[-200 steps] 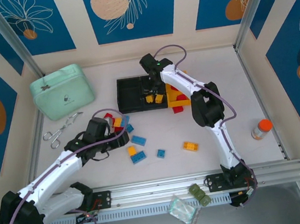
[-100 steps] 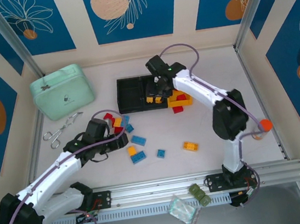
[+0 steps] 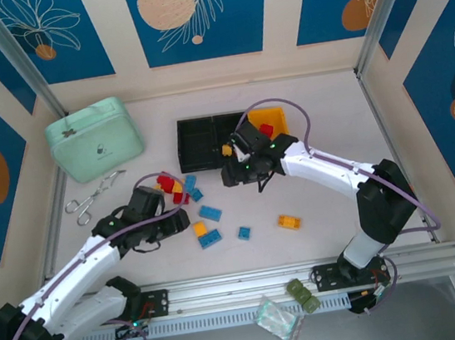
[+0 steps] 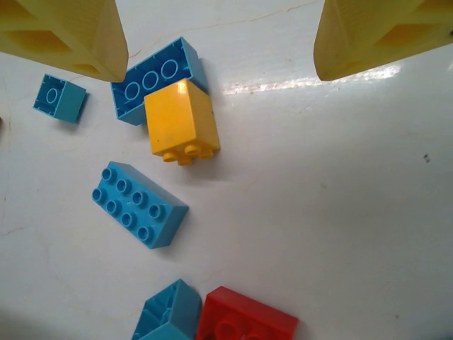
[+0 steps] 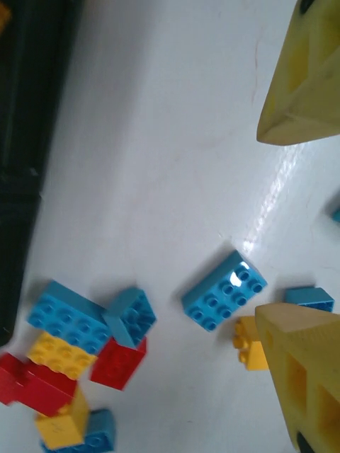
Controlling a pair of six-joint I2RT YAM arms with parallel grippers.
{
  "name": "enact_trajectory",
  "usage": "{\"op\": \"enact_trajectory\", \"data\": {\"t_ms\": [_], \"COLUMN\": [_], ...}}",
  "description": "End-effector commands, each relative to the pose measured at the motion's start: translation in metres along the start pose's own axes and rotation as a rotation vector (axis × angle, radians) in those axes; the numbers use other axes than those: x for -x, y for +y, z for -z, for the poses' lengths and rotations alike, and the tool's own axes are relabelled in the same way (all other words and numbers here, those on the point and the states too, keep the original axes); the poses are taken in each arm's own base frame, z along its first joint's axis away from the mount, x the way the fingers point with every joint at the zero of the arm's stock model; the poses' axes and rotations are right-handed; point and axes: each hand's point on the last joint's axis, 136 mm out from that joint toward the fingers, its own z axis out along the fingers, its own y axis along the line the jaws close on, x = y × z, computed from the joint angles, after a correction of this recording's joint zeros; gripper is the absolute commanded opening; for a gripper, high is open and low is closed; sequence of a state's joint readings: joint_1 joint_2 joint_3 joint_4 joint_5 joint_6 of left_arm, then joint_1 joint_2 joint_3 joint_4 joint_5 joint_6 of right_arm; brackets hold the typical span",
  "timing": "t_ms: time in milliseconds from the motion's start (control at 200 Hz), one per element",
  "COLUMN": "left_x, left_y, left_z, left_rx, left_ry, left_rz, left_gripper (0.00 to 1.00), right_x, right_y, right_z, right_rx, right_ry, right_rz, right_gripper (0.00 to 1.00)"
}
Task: Sort the legos into containers by color
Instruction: Pick up the lego from the center of the table.
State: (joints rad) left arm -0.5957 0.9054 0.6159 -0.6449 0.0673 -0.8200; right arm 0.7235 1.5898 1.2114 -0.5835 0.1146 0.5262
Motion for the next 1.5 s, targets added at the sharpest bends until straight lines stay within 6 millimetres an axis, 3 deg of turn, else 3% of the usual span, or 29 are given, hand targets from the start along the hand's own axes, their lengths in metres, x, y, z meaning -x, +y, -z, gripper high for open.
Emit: {"op": "enact_trajectory", "data": {"t_ms": [0, 290, 525, 1010, 1226, 1496], "left_x": [-0.013, -0.02, -0.021, -0.026, -0.026, -0.025], "left_y": [0.02, 0.03, 0.028, 0.032, 0.031, 0.028], "left_z": [0.005, 0.008, 0.001, -0.006, -0.008, -0.011], "left_rx": [0.062, 0.073, 0.061, 0.054, 0.047, 0.04], "left_ry": [0.006, -0.002, 0.006, 0.016, 0.015, 0.014], "left_rz": [0.061, 0.091, 0.096, 0.116, 0.119, 0.117], "left_gripper": [0.7, 0.7, 0.7, 0.7, 0.7, 0.7], "right_x": [-0.001, -0.028, -0.049, -0.068, -0.066, -0.058], "right_y": [0.029, 0.052, 0.055, 0.051, 0.043, 0.041], "right_z": [-0.009, -0.065, -0.093, -0.118, -0.124, -0.117], "right_rx": [0.099, 0.107, 0.098, 0.032, -0.013, -0.044], "right_ry": [-0.018, 0.09, 0.162, 0.217, 0.226, 0.209], "right_rz": [0.112, 0.207, 0.234, 0.282, 0.287, 0.301], "right_gripper": [0.64, 0.65, 0.65, 0.63, 0.47, 0.34]}}
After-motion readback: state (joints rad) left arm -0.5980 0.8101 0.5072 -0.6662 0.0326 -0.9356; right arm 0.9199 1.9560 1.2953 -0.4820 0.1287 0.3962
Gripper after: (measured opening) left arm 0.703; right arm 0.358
